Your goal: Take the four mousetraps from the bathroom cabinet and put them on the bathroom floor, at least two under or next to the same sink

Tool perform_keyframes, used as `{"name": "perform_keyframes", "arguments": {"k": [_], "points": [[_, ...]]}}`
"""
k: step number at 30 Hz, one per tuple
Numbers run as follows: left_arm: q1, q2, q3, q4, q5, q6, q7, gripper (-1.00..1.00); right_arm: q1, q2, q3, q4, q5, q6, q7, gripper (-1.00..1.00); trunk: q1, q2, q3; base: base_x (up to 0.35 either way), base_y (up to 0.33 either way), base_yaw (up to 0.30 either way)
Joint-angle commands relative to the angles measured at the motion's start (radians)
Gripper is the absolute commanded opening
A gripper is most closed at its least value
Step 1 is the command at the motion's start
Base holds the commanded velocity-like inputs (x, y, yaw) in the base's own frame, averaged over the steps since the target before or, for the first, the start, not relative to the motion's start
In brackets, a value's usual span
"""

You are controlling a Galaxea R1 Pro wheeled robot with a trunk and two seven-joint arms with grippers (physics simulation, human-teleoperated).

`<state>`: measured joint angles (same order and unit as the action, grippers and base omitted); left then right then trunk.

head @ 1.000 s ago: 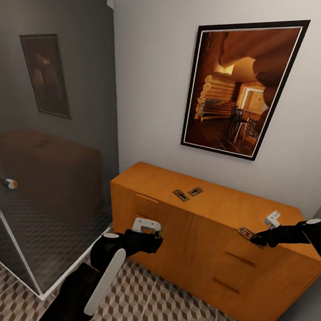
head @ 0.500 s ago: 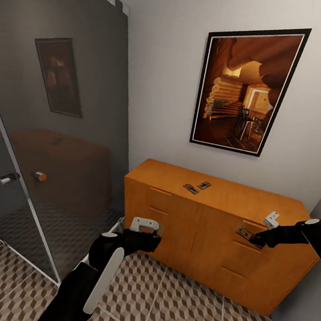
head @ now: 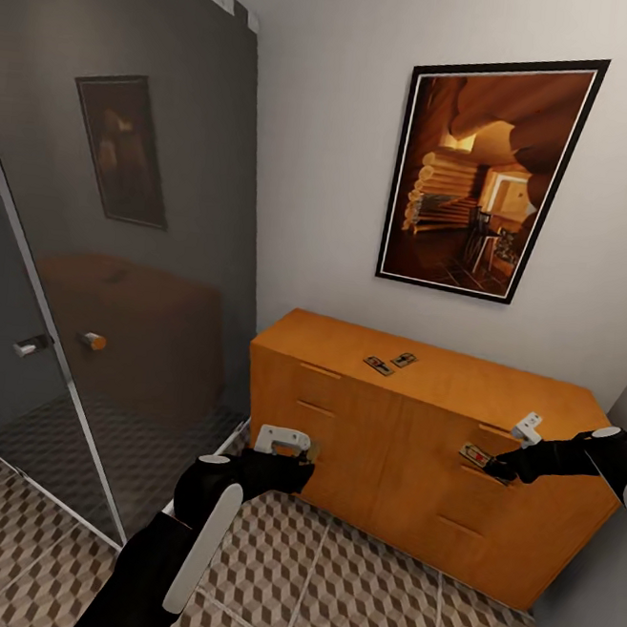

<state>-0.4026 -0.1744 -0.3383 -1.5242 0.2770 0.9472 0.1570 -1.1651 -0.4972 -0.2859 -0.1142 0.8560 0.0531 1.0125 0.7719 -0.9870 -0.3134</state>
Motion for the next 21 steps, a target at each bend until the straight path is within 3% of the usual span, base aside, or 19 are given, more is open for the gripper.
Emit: {"name": "perform_keyframes", "arguments": {"k": [1, 9, 12, 16, 18, 20, 21], "points": [[-0.001, 0.0, -0.001, -0.001, 0.008, 0.004, 0.01, -1.0, -0.001, 0.0, -0.009, -0.001, 0.003, 0.01, 0.006, -1.0, 0.0, -0.001, -0.001, 0.0, 0.0, 0.0], [-0.001, 0.0, 0.003, 0.009, 0.003, 0.002, 0.018, -1.0, -0.001, 0.0, -0.009, -0.001, 0.003, 0.01, 0.003, -1.0, 0.0, -0.001, -0.001, 0.0, 0.0, 0.0], [-0.001, 0.0, 0.027, 0.052, 0.003, -0.029, 0.019, -1.0, -0.001, 0.014, -0.009, 0.005, 0.002, 0.011, 0.001, -1.0, 0.0, -0.001, -0.001, 0.0, 0.0, 0.0], [-0.001, 0.0, 0.091, 0.143, 0.004, -0.13, 0.019, -1.0, -0.001, 0.083, -0.009, 0.027, 0.008, 0.014, -0.038, -1.0, 0.0, -0.001, -0.001, 0.0, 0.0, 0.0], [-0.001, 0.002, 0.112, 0.232, 0.005, -0.175, 0.019, -1.0, -0.001, 0.134, -0.009, 0.106, 0.012, 0.014, -0.176, -1.0, 0.0, -0.001, -0.001, 0.0, 0.0, 0.0], [-0.001, 0.013, 0.115, 0.274, 0.005, -0.203, 0.019, -1.0, 0.003, 0.164, -0.009, 0.149, 0.011, 0.013, -0.272, -1.0, 0.0, -0.001, -0.001, 0.0, 0.0, 0.0], [-0.001, 0.03, 0.116, 0.31, 0.004, -0.242, 0.019, -1.0, 0.01, 0.202, -0.01, 0.17, 0.008, 0.009, -0.36, -1.0, 0.0, -0.001, -0.001, 0.0, 0.0, 0.0]]}}
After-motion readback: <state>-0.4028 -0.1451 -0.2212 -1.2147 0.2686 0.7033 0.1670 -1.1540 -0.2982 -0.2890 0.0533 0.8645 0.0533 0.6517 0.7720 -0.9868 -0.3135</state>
